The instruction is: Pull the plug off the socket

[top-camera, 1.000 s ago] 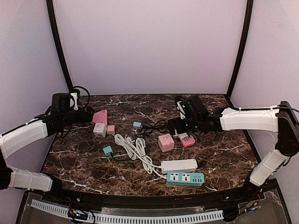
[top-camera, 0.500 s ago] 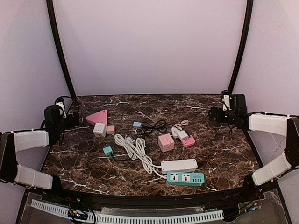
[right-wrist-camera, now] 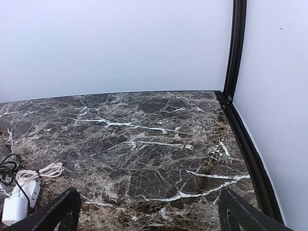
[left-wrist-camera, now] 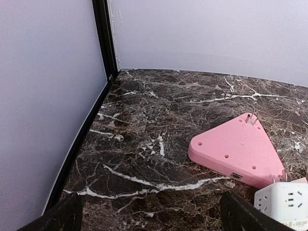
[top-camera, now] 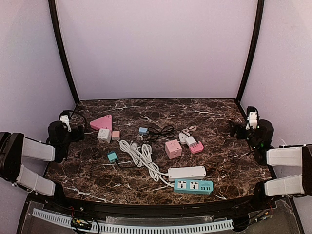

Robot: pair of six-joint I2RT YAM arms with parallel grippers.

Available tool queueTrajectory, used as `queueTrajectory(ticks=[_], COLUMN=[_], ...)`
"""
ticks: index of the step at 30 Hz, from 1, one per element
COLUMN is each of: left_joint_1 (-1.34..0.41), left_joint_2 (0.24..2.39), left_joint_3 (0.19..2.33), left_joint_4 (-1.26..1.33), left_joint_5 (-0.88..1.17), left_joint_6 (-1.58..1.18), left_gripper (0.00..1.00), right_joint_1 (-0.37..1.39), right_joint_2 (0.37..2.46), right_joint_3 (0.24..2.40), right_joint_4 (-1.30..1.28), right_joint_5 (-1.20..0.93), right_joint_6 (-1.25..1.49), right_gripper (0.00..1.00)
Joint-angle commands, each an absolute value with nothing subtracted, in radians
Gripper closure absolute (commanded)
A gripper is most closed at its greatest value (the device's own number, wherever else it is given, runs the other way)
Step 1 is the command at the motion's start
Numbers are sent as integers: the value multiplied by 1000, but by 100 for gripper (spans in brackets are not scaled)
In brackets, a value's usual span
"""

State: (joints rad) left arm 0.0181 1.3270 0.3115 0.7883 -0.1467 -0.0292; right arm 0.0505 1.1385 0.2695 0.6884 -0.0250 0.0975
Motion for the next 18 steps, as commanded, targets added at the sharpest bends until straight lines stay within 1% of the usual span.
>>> queueTrajectory(ticks=[1,8,18], left_joint_1=[23,23,23], left_joint_2=[1321,1314,1309], left_joint_3=[296,287,282], left_joint_4=[890,906,916], left_joint_5=[-131,-127,-126], left_joint_6=[-6,-6,22], left_gripper=[1,1,1], right_joint_1=[39,39,40], right_joint_2=[1167,1226,1228], right_joint_3=[210,238,230], right_joint_4=[890,895,901], right_joint_5=[-5,-17,-3], right_joint_6=[44,34,46], right_gripper=[1,1,1])
